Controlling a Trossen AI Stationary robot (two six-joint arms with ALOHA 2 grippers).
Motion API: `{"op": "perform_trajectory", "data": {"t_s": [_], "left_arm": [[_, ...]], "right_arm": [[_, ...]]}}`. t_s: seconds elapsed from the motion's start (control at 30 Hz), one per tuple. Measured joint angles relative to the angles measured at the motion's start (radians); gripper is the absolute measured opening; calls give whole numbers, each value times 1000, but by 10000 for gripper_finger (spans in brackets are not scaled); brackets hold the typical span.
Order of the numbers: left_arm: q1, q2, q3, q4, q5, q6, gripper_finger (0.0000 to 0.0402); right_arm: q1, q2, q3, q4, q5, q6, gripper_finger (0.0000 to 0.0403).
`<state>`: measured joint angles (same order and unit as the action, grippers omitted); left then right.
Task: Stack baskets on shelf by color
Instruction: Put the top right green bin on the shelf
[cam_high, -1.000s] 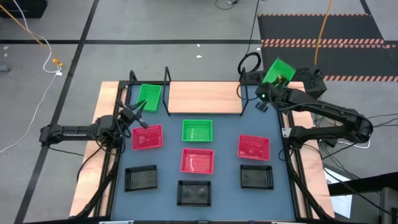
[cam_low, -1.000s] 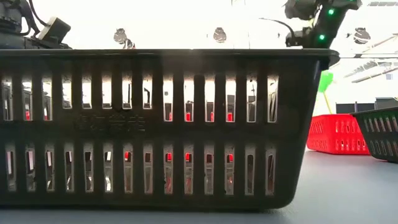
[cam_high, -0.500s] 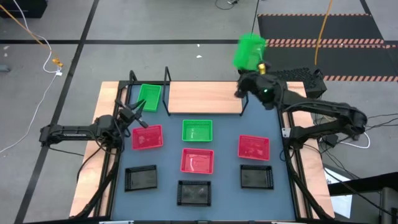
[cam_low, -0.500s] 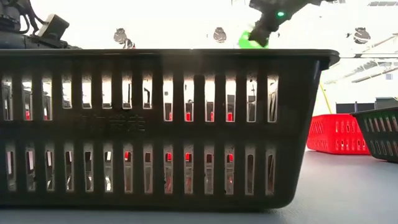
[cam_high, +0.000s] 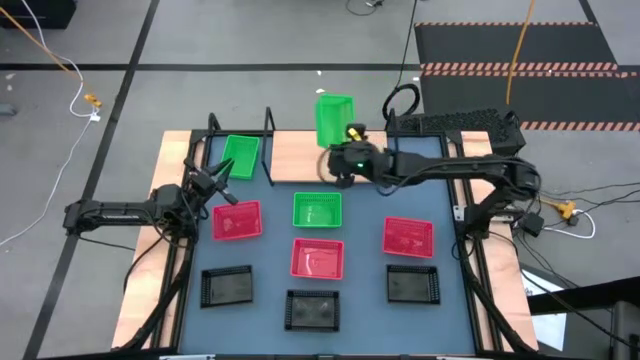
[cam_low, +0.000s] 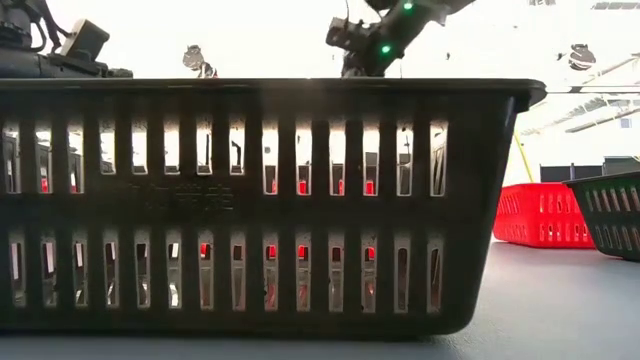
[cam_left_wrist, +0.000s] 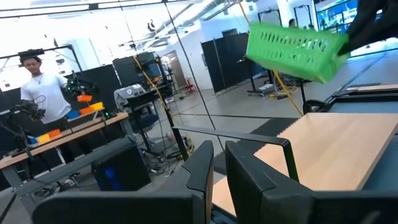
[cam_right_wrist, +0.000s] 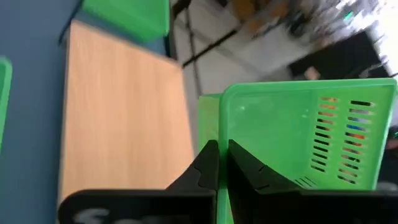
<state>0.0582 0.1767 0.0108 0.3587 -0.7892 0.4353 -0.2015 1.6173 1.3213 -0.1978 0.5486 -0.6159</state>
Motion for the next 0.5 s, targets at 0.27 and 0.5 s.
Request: {"op": "perform_trajectory", "data": {"t_s": [0.27, 0.5], "left_arm": [[0, 0, 0, -43, 0, -45, 47], [0, 0, 0, -44, 0, -41, 47]], "right_arm": [[-42, 116, 226, -514, -111, 270, 2], [-73, 159, 226, -715, -160, 372, 2]]}}
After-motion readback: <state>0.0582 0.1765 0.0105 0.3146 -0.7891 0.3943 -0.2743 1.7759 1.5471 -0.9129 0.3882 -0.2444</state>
